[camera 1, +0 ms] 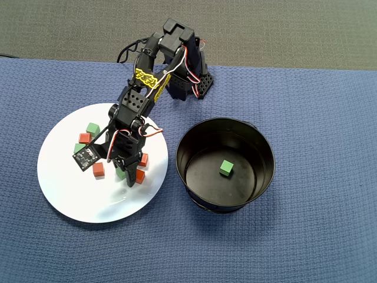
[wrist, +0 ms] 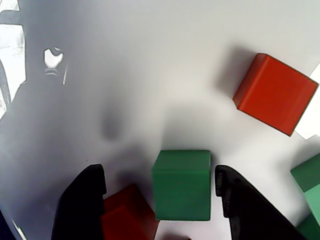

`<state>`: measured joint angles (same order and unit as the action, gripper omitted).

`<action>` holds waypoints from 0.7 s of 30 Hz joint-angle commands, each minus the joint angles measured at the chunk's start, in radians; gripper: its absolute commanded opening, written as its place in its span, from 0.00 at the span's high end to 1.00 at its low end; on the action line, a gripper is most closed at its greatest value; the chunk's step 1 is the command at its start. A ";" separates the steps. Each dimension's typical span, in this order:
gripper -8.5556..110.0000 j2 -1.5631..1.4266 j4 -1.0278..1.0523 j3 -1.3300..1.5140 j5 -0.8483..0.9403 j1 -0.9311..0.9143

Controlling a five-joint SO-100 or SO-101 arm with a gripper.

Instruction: Pick up the green cubes from the white plate and place them in the black recipient

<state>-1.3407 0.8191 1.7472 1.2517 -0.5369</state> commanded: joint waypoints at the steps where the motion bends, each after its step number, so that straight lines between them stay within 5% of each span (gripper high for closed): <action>1: 0.76 -0.003 -0.009 -0.058 -0.015 0.020; 21: 0.93 -0.023 -0.035 0.006 -0.038 0.043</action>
<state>-1.3330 0.8084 1.7579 1.2257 -0.5108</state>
